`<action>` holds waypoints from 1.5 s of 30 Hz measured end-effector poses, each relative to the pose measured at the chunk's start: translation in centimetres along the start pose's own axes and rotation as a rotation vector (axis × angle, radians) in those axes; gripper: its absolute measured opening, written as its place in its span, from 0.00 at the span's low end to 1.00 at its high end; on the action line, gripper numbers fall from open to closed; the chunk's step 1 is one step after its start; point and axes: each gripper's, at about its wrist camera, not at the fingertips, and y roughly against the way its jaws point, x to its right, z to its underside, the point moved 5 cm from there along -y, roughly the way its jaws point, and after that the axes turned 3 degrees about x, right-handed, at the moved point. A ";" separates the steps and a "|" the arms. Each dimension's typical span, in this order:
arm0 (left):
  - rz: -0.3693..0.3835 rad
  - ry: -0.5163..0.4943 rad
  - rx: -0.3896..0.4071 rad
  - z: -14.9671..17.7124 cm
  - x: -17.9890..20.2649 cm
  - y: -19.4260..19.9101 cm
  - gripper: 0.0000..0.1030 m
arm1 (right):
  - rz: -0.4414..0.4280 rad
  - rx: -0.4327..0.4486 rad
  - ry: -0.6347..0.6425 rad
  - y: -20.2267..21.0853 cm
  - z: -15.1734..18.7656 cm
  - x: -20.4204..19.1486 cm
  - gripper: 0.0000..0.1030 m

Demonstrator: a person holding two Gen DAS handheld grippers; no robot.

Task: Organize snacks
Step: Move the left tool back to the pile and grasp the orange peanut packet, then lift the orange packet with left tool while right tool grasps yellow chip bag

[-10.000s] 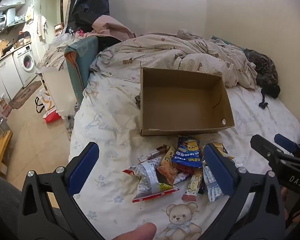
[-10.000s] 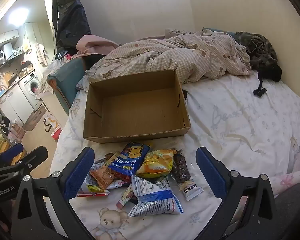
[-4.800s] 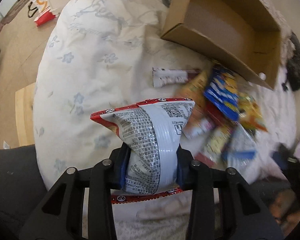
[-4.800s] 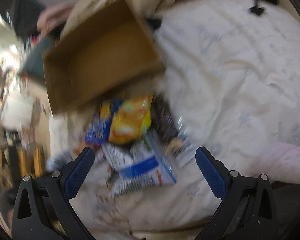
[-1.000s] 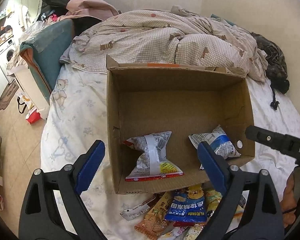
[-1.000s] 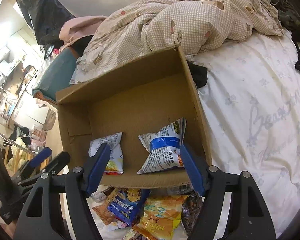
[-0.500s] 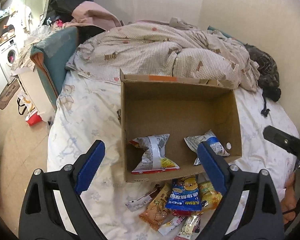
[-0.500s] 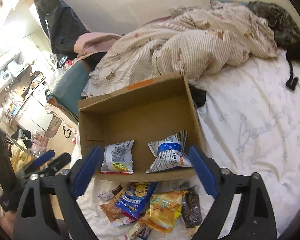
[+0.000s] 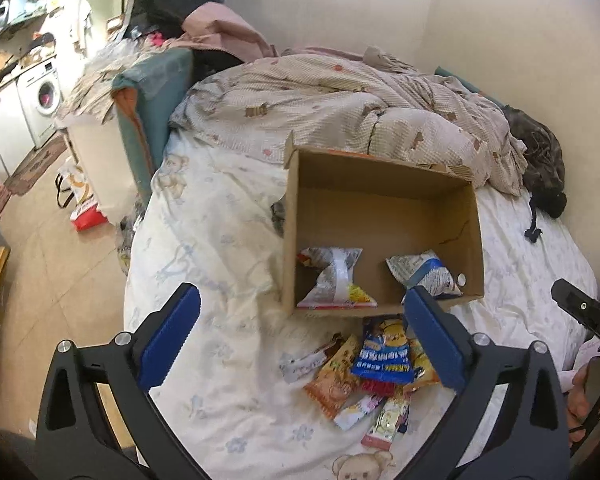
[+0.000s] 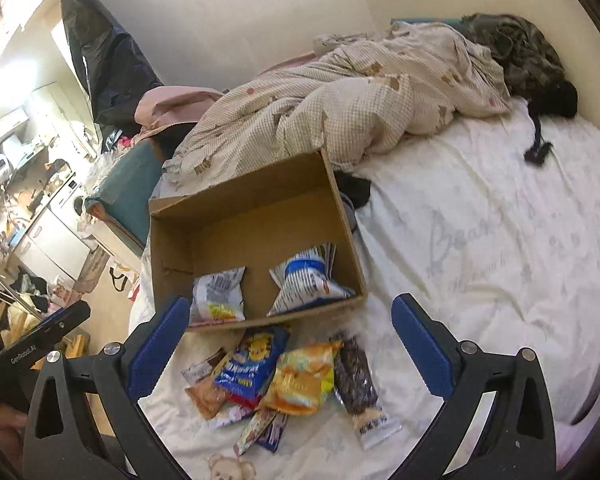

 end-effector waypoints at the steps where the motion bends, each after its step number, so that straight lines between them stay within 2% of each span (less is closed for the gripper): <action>1: -0.003 0.012 -0.010 0.4 -0.4 0.1 0.98 | 0.000 -0.005 -0.007 0.1 0.2 0.1 1.00; 8: -0.041 0.034 -0.083 2.8 -1.6 -0.1 0.98 | 0.009 -0.064 -0.059 0.5 2.3 1.2 1.00; 16: 0.001 0.043 -0.359 8.1 -0.6 -4.7 0.95 | 0.015 -0.117 -0.135 -0.3 3.1 2.9 1.00; 19: 0.013 0.024 -0.441 10.1 0.4 -6.5 0.84 | 0.008 -0.128 -0.174 -0.7 3.1 3.2 1.00; 21: 0.013 0.020 -0.472 10.8 1.1 -7.7 0.79 | 0.010 -0.138 -0.185 -1.0 3.2 3.3 1.00; 31: -0.007 -0.079 -0.595 13.3 4.1 -14.9 0.77 | 0.023 -0.141 -0.184 -1.3 3.0 3.8 1.00; 33: 0.004 -0.099 -0.614 13.8 4.6 -15.7 0.61 | 0.024 -0.147 -0.197 -1.4 3.0 4.1 1.00; 35: 0.005 -0.109 -0.617 13.9 4.8 -15.9 0.57 | 0.024 -0.157 -0.214 -1.5 3.1 4.4 1.00; 37: 0.012 -0.112 -0.600 13.6 4.9 -15.5 0.48 | 0.019 -0.162 -0.238 -1.6 3.1 4.7 1.00; 38: 0.019 -0.120 -0.590 13.4 5.0 -15.1 0.33 | 0.017 -0.162 -0.244 -1.7 3.0 4.8 1.00; 39: 0.021 -0.124 -0.578 13.1 5.0 -14.7 0.27 | 0.016 -0.161 -0.251 -1.7 3.0 4.8 1.00; 41: 0.067 -0.097 -0.589 13.0 4.9 -13.9 0.22 | 0.013 -0.161 -0.259 -1.8 3.0 4.8 1.00; 45: 0.074 -0.071 -0.591 13.1 4.2 -11.7 0.15 | 0.006 -0.170 -0.258 -1.9 3.2 4.4 1.00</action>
